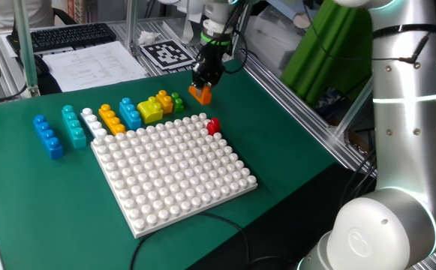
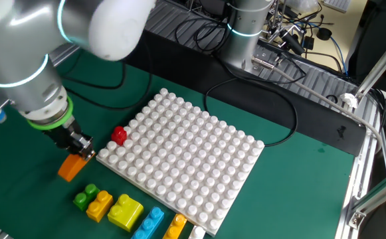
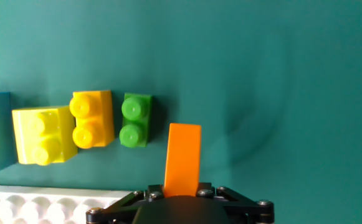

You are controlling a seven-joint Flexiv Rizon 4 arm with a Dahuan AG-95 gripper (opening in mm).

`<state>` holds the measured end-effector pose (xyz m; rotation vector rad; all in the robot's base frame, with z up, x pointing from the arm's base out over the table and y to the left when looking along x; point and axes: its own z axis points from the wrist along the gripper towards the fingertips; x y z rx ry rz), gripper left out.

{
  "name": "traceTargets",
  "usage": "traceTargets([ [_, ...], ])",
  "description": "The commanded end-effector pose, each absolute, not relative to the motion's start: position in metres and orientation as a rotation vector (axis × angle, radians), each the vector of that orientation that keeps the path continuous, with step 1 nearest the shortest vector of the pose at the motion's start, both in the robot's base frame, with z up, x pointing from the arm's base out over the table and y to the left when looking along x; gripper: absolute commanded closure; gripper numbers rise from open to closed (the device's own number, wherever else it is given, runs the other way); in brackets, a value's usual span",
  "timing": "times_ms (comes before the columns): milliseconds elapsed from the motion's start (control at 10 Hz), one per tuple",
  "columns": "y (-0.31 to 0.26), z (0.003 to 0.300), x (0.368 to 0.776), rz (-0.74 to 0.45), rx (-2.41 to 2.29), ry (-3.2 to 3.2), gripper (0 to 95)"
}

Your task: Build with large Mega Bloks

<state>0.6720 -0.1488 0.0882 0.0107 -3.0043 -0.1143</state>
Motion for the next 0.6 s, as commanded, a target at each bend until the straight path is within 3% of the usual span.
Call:
traceTargets([
  [100,-0.149,0.094,0.671,-0.143,-0.058,-2.998,95.0],
  [600,-0.128,0.108,0.649,-0.147,-0.060,-3.009,95.0],
])
